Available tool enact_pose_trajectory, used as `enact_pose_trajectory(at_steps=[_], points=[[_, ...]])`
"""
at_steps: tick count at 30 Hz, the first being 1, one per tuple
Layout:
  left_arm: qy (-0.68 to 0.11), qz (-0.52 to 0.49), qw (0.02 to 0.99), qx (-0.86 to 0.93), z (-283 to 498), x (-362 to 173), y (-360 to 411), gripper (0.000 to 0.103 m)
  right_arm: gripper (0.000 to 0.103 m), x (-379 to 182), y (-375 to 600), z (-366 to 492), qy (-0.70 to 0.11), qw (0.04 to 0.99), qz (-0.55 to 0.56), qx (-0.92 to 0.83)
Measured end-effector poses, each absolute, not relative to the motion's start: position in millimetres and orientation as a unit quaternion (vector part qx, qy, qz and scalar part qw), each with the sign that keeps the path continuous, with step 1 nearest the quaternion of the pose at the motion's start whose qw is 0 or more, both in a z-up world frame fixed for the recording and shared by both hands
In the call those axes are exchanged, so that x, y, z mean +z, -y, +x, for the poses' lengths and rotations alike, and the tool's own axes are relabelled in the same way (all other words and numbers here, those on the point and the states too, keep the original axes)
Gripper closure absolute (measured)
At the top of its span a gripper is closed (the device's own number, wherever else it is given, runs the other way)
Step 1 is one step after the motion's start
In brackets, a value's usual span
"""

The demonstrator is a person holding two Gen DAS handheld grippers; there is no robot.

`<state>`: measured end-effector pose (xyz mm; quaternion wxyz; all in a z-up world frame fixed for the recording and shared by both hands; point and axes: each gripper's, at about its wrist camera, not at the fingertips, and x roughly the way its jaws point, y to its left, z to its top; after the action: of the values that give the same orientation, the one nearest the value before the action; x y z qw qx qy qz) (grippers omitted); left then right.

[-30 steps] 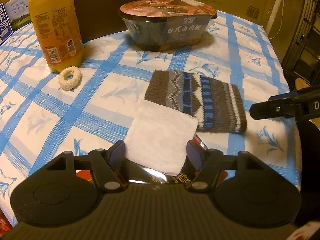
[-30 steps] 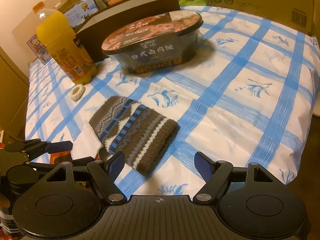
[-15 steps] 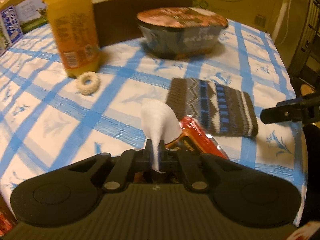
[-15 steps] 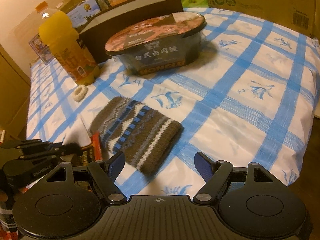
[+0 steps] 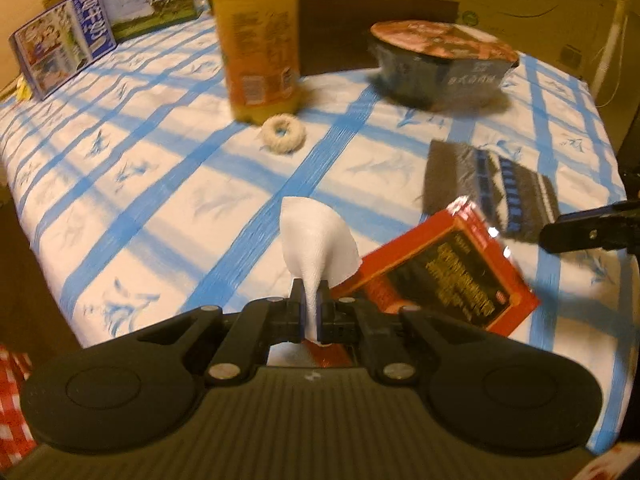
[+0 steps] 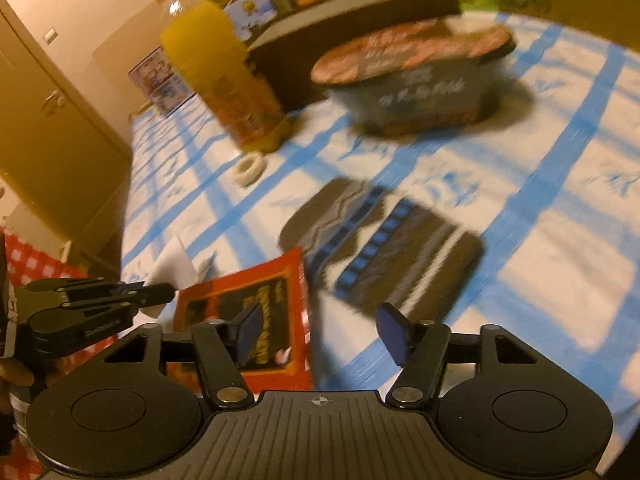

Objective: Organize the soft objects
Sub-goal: 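Grasp the red snack packet with the right tool while the left tool holds the white cloth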

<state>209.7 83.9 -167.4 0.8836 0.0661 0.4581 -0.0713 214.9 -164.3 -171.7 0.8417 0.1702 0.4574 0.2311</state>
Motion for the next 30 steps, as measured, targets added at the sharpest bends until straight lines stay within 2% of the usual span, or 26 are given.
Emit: enact_pose_trajectory(at_steps=[5, 10, 14, 24, 30], points=[[-0.476, 0.061, 0.875, -0.067, 202.5, -178.7, -83.7, 0.099, 0.059, -193.5, 151.1, 220.7, -0.475, 0.828, 0.175, 0.241], [-0.482, 0.067, 0.871, -0.067, 196.0, -188.8, -79.3, 0.099, 0.068, -202.2, 146.4, 224.7, -0.471, 0.824, 0.184, 0.254], [-0.483, 0.061, 0.871, -0.064, 196.6, -190.1, -79.4, 0.099, 0.082, -207.6, 145.9, 228.1, -0.476, 0.808, 0.220, 0.269], [-0.485, 0.047, 0.871, -0.064, 198.4, -191.1, -82.8, 0.099, 0.082, -207.4, 159.2, 231.3, -0.474, 0.769, 0.322, 0.284], [-0.484, 0.045, 0.872, -0.064, 198.3, -191.3, -82.8, 0.099, 0.082, -220.1, 148.2, 228.9, -0.515, 0.743, 0.312, 0.292]])
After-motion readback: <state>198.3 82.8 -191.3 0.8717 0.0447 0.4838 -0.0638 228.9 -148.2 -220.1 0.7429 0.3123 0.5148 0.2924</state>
